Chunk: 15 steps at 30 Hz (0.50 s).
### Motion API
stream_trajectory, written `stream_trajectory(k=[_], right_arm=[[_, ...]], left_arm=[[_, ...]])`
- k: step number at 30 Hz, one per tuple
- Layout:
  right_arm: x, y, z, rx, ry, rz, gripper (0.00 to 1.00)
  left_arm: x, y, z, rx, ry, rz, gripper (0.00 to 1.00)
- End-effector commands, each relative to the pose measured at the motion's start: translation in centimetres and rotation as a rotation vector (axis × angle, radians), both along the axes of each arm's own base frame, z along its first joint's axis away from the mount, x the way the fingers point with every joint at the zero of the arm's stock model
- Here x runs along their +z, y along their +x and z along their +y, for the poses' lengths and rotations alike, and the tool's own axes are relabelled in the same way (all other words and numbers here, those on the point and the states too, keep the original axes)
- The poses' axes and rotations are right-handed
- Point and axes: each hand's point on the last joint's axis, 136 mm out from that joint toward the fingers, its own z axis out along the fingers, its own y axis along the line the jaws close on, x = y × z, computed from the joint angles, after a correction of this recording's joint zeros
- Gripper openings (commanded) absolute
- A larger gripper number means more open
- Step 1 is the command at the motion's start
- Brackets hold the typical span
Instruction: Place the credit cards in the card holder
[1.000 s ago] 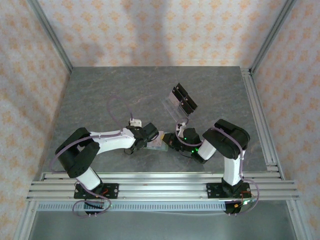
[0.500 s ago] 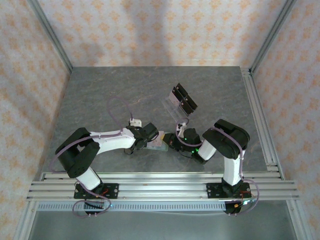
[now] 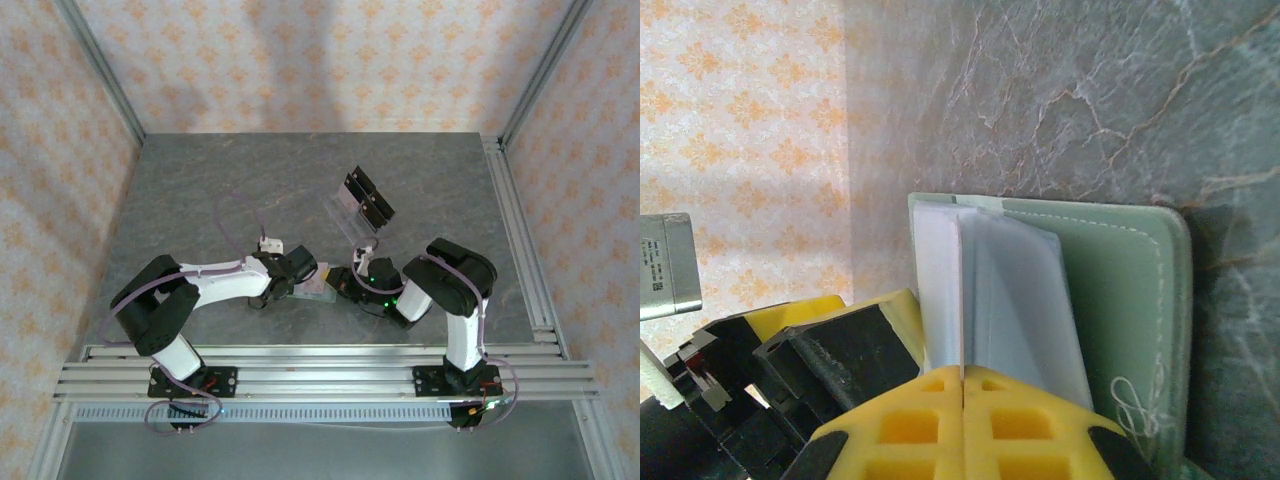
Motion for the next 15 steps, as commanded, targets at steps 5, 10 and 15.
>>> stream_trajectory(k=[5, 10, 15], right_arm=[[-0.03, 0.33, 0.39, 0.01, 0.012, -0.003, 0.0], [0.11, 0.35, 0.76, 0.02, 0.014, -0.006, 0.0], [0.07, 0.21, 0.77, 0.022, 0.012, -0.004, 0.0]], left_arm=[[-0.04, -0.38, 0.92, 0.014, 0.059, -0.001, 1.0], [-0.02, -0.34, 0.93, 0.015, 0.059, -0.001, 1.0], [-0.04, -0.38, 0.97, 0.015, 0.06, -0.001, 1.0]])
